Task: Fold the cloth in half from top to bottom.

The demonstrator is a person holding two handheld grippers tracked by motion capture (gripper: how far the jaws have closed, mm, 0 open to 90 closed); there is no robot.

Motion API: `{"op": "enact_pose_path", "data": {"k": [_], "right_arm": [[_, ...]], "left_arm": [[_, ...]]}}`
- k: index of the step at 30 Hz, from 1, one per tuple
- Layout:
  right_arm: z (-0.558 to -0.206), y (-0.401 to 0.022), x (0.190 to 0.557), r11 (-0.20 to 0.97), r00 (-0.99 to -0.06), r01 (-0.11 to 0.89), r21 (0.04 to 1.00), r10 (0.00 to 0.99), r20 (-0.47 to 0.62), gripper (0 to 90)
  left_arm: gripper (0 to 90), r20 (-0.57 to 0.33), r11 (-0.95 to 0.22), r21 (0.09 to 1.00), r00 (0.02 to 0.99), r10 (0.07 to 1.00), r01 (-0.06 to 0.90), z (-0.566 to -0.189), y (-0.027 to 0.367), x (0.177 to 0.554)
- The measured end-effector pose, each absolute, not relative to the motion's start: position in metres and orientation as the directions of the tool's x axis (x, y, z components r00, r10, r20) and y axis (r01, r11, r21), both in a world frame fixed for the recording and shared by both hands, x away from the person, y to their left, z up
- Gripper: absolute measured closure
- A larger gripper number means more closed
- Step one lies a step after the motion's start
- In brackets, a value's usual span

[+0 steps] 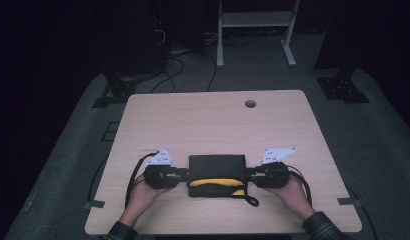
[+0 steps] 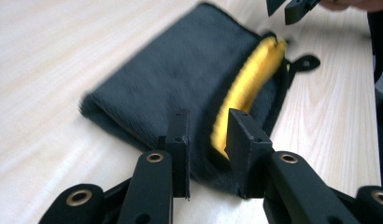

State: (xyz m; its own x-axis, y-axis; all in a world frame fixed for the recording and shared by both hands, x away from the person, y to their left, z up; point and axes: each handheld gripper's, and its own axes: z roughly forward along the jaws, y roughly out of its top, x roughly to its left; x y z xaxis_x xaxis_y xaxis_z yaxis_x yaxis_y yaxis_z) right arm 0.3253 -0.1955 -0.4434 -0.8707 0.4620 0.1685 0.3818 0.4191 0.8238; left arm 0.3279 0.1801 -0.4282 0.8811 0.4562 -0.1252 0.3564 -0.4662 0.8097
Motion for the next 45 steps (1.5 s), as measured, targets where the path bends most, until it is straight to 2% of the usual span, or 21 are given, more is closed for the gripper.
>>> {"op": "enact_pose_path", "data": {"k": [6,17,24,29,33,37,45], "right_arm": [[-0.446,-0.190,0.336,0.427,-0.866,0.386,0.817,0.473,0.162,80.4],[-0.464,-0.171,0.322,0.552,-0.909,0.362,0.751,0.389,0.152,80.3],[-0.470,-0.167,0.308,0.608,-0.924,0.303,0.734,0.376,0.070,79.4],[-0.465,-0.175,0.312,0.567,-0.902,0.340,0.751,0.422,0.090,53.4],[-0.463,-0.183,0.315,0.544,-0.878,0.360,0.758,0.472,0.078,37.0],[-0.460,-0.193,0.317,0.521,-0.848,0.389,0.760,0.525,0.074,28.1],[-0.458,-0.224,0.318,0.465,-0.773,0.452,0.761,0.630,0.075,13.4]], "left_arm": [[73.0,-0.128,-0.461,0.806,0.871,0.475,0.370,-0.434,0.172,0.340],[72.0,-0.145,-0.549,0.742,0.891,0.429,0.385,-0.457,0.159,0.319],[69.2,-0.086,-0.590,0.724,0.896,0.437,0.357,-0.463,0.155,0.306],[52.0,-0.091,-0.553,0.748,0.882,0.463,0.367,-0.457,0.162,0.305],[35.9,-0.082,-0.531,0.756,0.860,0.503,0.383,-0.454,0.171,0.304],[23.0,-0.066,-0.511,0.760,0.830,0.553,0.401,-0.453,0.185,0.303],[9.3,-0.024,-0.480,0.768,0.768,0.640,0.424,-0.453,0.219,0.300]]}}
